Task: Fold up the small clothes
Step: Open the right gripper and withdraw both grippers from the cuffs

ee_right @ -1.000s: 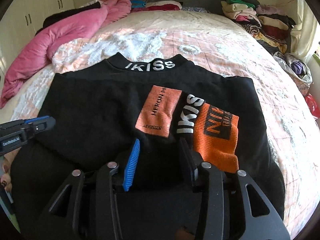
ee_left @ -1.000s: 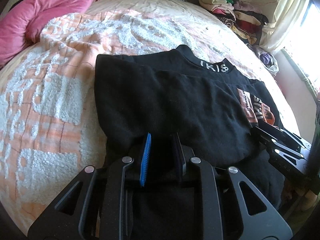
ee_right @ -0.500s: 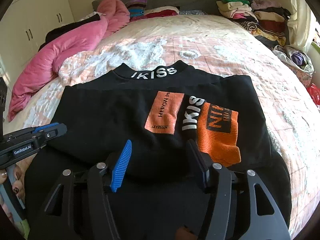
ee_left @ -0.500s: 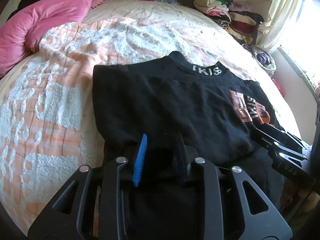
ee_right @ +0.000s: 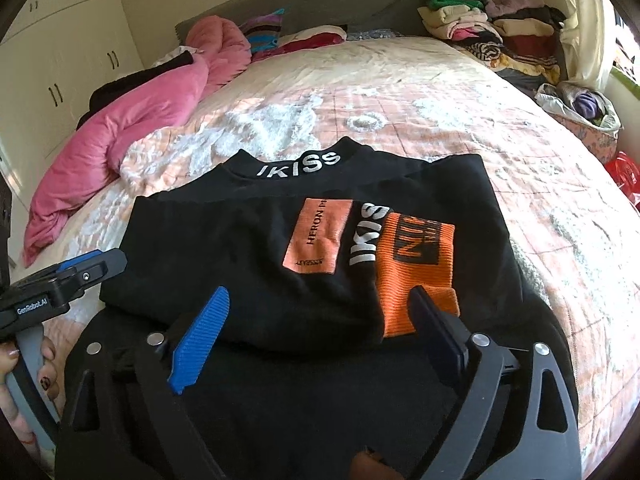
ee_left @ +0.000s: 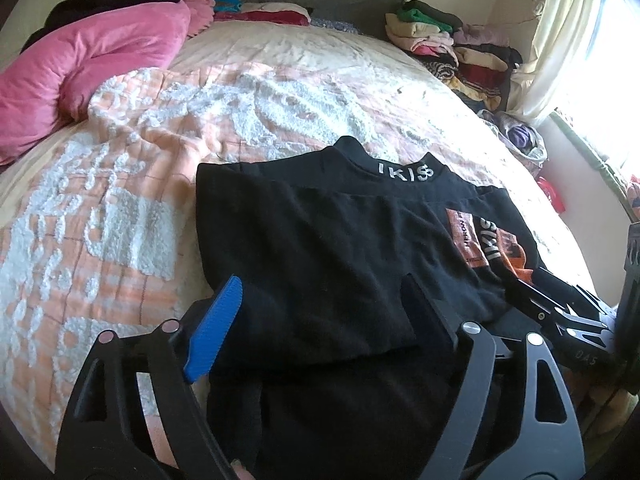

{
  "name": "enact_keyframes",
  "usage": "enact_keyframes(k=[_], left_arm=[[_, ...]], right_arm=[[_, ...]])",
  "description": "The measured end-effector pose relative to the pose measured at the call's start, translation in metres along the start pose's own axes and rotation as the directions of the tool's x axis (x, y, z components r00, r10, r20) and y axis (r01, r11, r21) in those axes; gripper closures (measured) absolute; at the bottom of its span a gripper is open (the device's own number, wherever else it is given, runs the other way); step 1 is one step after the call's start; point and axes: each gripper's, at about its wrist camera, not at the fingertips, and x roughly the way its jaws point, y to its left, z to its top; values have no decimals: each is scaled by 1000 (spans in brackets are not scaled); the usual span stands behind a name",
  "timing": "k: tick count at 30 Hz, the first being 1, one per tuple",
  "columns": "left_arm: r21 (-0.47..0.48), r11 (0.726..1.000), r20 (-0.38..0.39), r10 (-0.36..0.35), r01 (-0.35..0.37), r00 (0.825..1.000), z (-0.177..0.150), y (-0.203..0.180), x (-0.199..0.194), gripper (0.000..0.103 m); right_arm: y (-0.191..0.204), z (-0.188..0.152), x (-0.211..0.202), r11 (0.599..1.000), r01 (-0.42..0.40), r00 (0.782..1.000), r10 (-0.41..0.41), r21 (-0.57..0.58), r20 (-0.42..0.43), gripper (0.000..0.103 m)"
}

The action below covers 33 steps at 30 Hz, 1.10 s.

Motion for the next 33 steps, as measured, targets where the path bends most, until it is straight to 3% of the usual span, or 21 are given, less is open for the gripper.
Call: enact_keyframes(k=[5,13,33], left_arm=[[5,1000,11,14,-14,1000,0,0,-2,10],[40,998,49,37,-39,998,2,-7,-11,9],[99,992,125,63,-76,990,-6,-27,-37,9]], right_arm=[[-1,1,-6,1000,8,1000,-8,2,17,7],[-3,6,-22,1000,27,996,-26,-2,83,4],[-7,6,-67,1000,20,990,-20,2,141,4]])
